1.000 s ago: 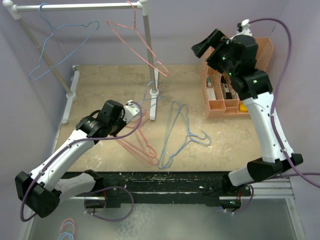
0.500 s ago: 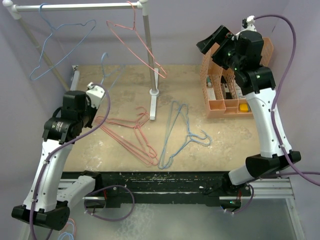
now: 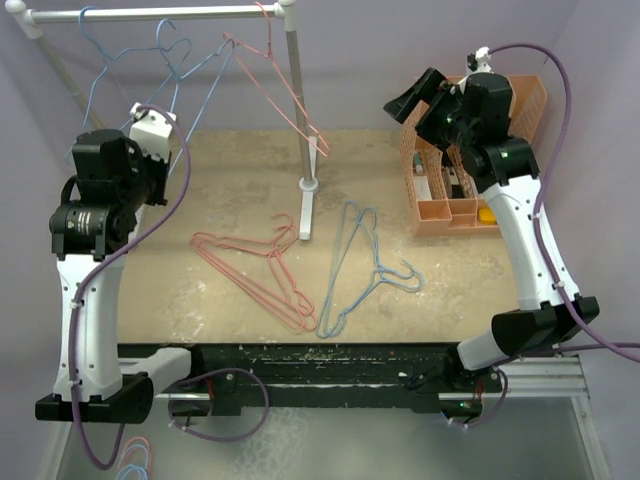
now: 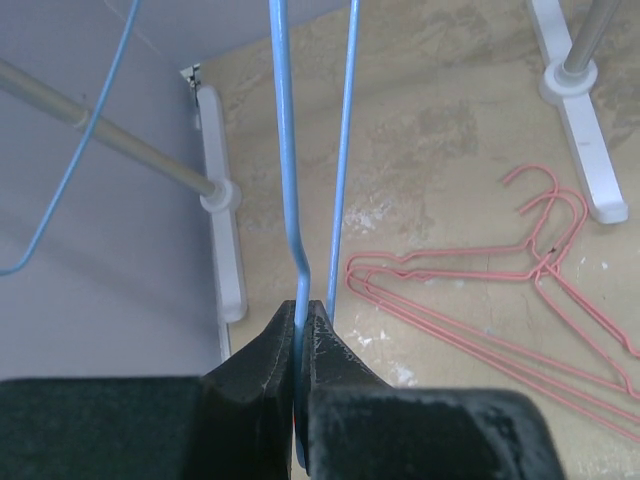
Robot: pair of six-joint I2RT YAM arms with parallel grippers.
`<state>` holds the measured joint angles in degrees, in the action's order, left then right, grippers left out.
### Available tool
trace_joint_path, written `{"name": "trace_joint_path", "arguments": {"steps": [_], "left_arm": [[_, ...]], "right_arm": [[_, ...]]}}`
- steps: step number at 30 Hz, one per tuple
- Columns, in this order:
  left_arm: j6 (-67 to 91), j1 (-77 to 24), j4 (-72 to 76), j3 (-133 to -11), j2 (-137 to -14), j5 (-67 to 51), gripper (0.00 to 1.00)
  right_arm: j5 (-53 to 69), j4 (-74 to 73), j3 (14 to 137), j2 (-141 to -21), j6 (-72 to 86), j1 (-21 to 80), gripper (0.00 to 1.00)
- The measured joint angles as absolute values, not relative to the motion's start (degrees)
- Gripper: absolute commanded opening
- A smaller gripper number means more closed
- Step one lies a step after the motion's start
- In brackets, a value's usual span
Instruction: Organize the hangers
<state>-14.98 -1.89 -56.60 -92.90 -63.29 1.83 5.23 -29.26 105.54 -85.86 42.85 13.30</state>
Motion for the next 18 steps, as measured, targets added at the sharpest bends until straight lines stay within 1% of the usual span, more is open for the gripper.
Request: {"name": "trace_joint_path", "arguments": {"steps": [6, 18], "left_arm": [[-14.94, 1.23, -56.38, -100.71, -70.32, -2.90, 0.00], [-14.76, 10.94, -57.34, -109.84, -81.87, -10.20, 0.00]], "right_arm": [[5.72, -28.73, 103.53, -84.73, 42.85, 12.84, 1.00], [6.81, -26.98, 102.52, -84.18, 42.87, 12.14, 1.00]]}}
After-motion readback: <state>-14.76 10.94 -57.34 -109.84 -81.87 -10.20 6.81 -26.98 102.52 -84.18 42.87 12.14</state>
